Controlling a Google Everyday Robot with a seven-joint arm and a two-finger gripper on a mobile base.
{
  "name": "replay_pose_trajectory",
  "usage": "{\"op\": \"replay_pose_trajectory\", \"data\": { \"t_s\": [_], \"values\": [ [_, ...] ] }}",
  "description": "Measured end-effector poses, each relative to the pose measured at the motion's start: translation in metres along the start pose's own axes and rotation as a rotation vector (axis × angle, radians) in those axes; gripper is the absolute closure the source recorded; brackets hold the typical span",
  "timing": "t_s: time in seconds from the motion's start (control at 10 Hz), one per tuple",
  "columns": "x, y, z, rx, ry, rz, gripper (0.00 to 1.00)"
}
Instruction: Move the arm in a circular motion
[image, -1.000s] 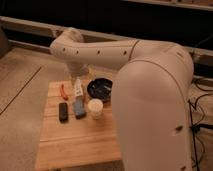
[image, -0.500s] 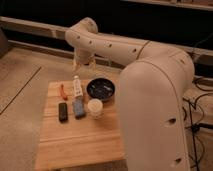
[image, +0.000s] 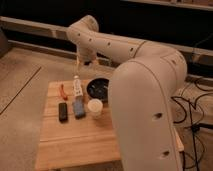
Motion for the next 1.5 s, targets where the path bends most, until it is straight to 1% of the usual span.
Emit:
{"op": "replay_pose_trajectory", "data": {
  "t_s": [0.1,0.2,0.3,0.4,0.5,0.6,0.7,0.8,0.9,1.0,1.1,1.3,1.4,1.5],
  "values": [
    [-0.008,-0.001,0.008,0.014,0.017,-0.02,0.35],
    [-0.016,0.008,0.023,0.013,0.044,-0.057,0.35],
    [-0.021,0.022,0.034,0.003,0.063,-0.093,0.35],
    [-0.023,0.042,0.046,-0.007,0.088,-0.142,0.35],
    [-0.021,0.073,0.057,-0.023,0.12,-0.215,0.35],
    [-0.018,0.095,0.061,-0.038,0.136,-0.265,0.35],
    [-0.012,0.12,0.06,-0.055,0.148,-0.319,0.35],
    [-0.005,0.143,0.054,-0.066,0.155,-0.37,0.35],
    [0.005,0.163,0.046,-0.07,0.159,-0.426,0.35],
    [0.012,0.176,0.038,-0.072,0.154,-0.465,0.35],
    [0.025,0.188,0.028,-0.076,0.145,-0.506,0.35],
    [0.048,0.204,0.008,-0.105,0.123,-0.531,0.35],
    [0.059,0.207,-0.001,-0.121,0.109,-0.53,0.35],
    [0.07,0.203,-0.011,-0.129,0.092,-0.517,0.35]
  ]
}}
